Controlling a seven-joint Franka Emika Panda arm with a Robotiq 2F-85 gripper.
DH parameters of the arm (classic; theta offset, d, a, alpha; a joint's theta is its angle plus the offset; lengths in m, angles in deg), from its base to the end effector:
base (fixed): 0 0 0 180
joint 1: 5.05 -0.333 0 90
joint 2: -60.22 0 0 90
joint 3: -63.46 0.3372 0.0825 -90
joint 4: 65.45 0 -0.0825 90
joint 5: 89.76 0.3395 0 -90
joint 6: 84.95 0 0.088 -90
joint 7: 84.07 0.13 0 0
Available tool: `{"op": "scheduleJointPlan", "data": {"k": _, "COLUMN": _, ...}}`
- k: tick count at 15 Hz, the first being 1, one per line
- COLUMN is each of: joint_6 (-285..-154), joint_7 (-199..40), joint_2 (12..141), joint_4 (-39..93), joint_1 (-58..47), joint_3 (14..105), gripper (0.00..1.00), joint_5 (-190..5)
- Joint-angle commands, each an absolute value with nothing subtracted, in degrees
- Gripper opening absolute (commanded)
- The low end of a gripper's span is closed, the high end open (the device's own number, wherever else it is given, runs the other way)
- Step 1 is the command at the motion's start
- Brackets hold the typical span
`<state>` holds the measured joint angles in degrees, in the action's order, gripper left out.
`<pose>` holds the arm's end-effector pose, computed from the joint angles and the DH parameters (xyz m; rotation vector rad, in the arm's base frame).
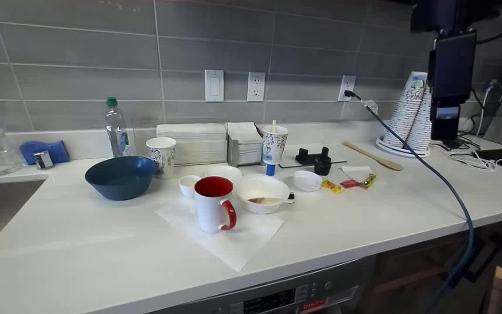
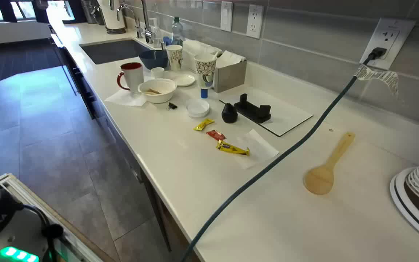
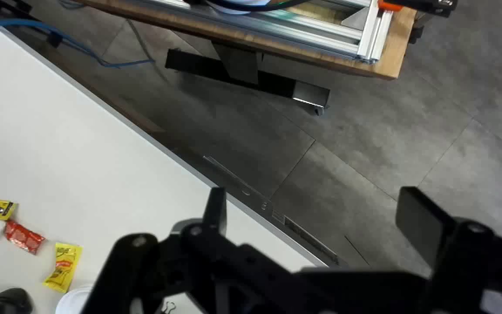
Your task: Take the paper cup off the blue block
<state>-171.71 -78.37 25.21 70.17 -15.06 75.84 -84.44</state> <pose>0.2499 0.1304 0.5223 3.0144 0.3496 -0.3639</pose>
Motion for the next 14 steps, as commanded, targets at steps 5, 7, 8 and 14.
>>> {"op": "scheduleJointPlan", "data": {"k": 5, "joint_6": -171.63, "joint_7": -78.29, "joint_2": 25.28, "joint_4": 70.07, "joint_1": -15.21, "joint_3": 75.73, "gripper": 1.0, "joint_5": -84.5}}
{"op": "scheduleJointPlan", "data": {"k": 7, "joint_6": -171.63, "joint_7": -78.29, "joint_2": 25.28, "joint_4": 70.07, "joint_1": -15.21, "joint_3": 75.73, "gripper": 1.0, "joint_5": -84.5}}
{"op": "scheduleJointPlan", "data": {"k": 8, "joint_6": -173.36, "joint_7": -79.87, "joint_2": 26.76, "joint_4": 68.99, "joint_1": -15.11, "joint_3": 75.06, "gripper": 1.0, "joint_5": -84.59}}
{"op": "scheduleJointPlan", "data": {"k": 14, "joint_6": -188.28, "joint_7": -89.33, "joint_2": 37.74, "joint_4": 62.96, "joint_1": -14.37, "joint_3": 68.02, "gripper": 1.0, "joint_5": -80.19}}
